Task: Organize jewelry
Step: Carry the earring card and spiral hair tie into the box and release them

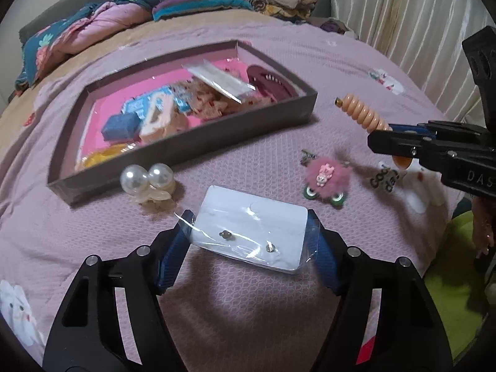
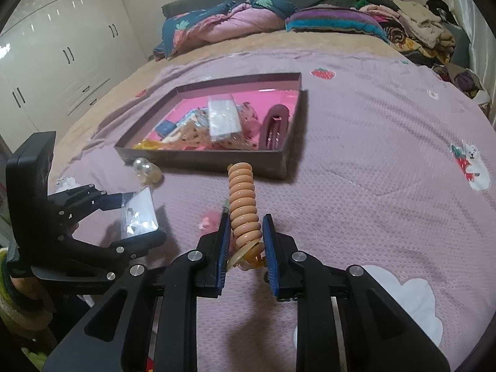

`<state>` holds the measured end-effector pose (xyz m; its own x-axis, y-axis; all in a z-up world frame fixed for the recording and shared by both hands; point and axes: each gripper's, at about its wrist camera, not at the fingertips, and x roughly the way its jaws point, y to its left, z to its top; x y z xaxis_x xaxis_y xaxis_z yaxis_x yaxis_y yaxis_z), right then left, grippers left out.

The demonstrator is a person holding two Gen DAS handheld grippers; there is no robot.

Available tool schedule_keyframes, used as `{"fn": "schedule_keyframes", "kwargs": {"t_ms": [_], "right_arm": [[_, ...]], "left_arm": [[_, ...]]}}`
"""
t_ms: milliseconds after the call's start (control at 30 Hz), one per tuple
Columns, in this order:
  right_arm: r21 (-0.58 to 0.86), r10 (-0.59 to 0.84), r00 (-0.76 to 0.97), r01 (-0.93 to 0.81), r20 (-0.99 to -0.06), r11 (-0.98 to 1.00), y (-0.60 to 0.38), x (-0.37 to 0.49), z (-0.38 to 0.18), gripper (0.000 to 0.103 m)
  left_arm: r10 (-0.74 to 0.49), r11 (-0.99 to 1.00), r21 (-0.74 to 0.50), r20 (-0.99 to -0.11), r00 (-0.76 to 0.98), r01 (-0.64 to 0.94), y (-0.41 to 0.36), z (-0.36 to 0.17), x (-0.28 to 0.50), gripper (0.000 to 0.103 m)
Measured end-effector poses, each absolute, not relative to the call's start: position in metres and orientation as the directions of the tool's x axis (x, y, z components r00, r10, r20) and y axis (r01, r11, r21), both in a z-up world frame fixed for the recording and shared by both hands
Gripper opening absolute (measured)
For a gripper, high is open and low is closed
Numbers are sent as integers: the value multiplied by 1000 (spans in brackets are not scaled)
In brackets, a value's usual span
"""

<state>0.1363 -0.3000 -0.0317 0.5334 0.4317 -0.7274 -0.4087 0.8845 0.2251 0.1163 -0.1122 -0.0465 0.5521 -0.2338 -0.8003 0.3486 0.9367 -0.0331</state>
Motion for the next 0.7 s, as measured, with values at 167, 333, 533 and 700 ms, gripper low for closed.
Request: {"fn": "schedule_keyframes", "kwargs": {"t_ms": [167, 333, 533, 700], "right_arm": [[230, 449, 540, -426, -712, 875, -290, 132, -21, 20], [224, 470, 546, -456, -693, 861, -277, 131, -7, 20], [219, 498, 547, -496, -673, 840, -256, 134, 8, 20], [214, 516, 548, -522, -658, 826, -240, 142, 20, 20]], "left_arm": [[-242, 944, -45, -769, 591, 328, -99, -26, 111, 63], [-219, 958, -40, -739, 637, 283, -79, -6, 112, 63], [-185, 973, -38, -720, 669, 228, -55, 11, 119, 63], [-167, 981, -51, -712, 682, 187, -36, 19, 127, 63]]}}
